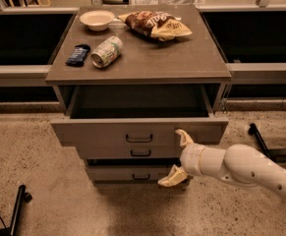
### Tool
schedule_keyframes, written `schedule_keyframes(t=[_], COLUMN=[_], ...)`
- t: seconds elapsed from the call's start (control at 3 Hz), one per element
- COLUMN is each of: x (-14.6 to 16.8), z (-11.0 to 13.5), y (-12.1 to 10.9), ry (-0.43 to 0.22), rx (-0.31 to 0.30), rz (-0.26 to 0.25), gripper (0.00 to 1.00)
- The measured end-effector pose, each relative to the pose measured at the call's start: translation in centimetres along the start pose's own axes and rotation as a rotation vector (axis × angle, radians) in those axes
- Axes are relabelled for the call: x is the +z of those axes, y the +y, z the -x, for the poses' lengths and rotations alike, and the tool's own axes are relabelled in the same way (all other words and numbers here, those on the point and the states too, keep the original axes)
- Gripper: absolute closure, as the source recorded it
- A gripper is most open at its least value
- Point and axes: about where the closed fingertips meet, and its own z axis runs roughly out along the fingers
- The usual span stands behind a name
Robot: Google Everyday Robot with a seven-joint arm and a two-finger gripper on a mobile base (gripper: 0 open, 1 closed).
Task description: Close top drawer
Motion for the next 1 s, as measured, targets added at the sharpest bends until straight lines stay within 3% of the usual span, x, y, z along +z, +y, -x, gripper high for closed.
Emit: schedule_keyframes(t=[0.33,0.67,1.0], x=[0.0,0.5,1.2], z=[0.1,0.1,0.4], y=[-0.1,0.6,0.8], ry=[-0.003,0.011,0.014], rx=[0.000,-0.014,-0.029], rz=[0.000,0.022,0.050], gripper=[0.00,0.14,0.37])
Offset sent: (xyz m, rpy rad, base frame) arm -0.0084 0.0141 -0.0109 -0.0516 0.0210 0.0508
